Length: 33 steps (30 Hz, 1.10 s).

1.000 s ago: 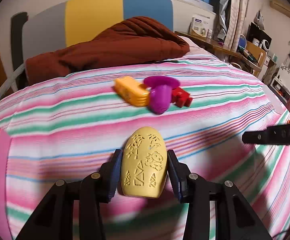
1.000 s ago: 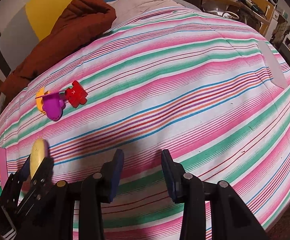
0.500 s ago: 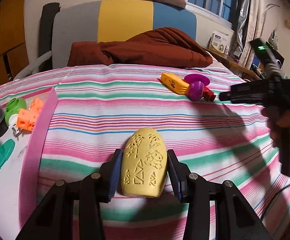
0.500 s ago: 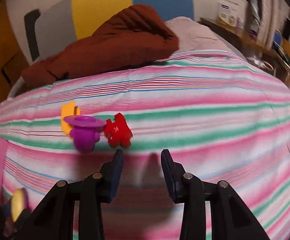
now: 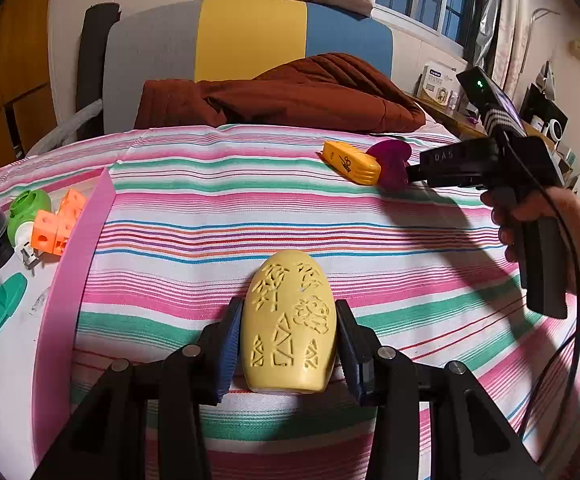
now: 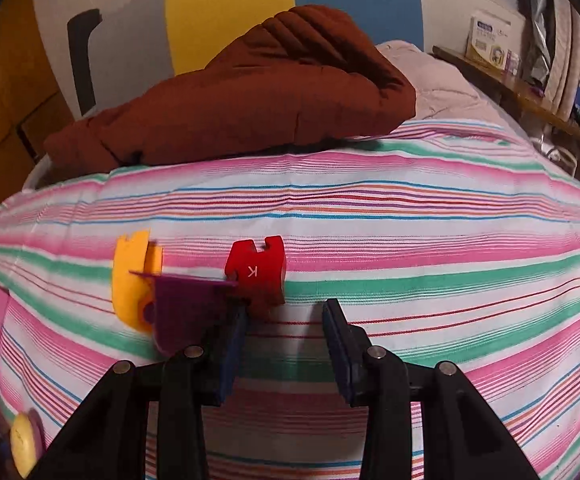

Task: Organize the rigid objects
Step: 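Lift the yellow block with the left tool while the right tool approaches the purple cup, then close the right tool on the red K-marked puzzle piece while the left tool holds the yellow block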

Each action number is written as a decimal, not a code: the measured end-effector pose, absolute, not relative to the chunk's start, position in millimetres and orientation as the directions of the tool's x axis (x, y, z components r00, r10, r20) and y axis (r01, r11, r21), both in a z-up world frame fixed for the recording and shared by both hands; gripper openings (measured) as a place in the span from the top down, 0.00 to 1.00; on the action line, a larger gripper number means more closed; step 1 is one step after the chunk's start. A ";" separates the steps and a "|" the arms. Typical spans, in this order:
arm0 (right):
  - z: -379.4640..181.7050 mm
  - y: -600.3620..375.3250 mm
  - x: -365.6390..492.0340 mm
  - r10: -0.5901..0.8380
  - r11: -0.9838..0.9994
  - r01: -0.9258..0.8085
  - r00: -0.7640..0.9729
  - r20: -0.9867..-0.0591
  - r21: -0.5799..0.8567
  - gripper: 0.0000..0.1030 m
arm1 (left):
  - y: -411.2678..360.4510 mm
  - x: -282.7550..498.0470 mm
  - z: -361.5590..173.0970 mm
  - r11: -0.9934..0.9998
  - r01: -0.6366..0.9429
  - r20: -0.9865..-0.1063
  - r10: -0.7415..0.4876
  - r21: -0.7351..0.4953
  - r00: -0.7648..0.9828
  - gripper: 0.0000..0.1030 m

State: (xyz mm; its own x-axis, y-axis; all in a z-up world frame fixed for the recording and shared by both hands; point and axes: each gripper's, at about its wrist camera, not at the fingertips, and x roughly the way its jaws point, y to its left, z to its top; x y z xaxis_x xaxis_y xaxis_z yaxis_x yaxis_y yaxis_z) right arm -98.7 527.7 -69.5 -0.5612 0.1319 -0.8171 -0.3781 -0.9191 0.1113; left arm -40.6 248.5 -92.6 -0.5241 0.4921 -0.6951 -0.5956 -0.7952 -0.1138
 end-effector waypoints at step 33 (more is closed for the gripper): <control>-72.0 531.8 -110.4 0.112 -0.883 -0.446 -0.509 -0.853 0.150 0.70 | 246.3 -40.9 -95.0 -0.799 -0.591 -0.694 0.489 -0.113 -0.529 0.56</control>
